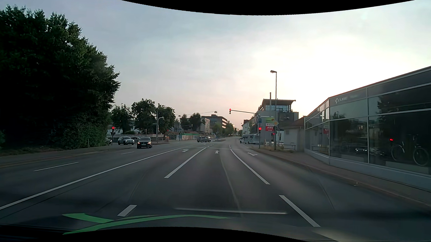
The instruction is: Follow the waypoints while adhering to traffic rules and regulations
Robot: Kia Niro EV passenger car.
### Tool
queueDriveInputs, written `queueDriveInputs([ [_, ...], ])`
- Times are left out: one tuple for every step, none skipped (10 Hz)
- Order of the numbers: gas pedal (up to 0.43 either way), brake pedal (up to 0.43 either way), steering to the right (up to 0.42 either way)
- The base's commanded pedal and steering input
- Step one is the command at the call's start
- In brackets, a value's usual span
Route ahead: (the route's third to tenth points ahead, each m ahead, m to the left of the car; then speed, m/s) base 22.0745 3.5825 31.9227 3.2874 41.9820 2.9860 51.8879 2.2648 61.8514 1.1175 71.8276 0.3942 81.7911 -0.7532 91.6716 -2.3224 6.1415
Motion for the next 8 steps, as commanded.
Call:
queueDriveInputs([
  [0.000,0.134,0.009],
  [0.000,0.134,0.009],
  [0.000,0.122,0.008],
  [0.000,0.104,0.008],
  [0.000,0.098,0.007],
  [0.000,0.098,0.006],
  [0.000,0.104,0.005],
  [0.000,0.104,0.005],
])
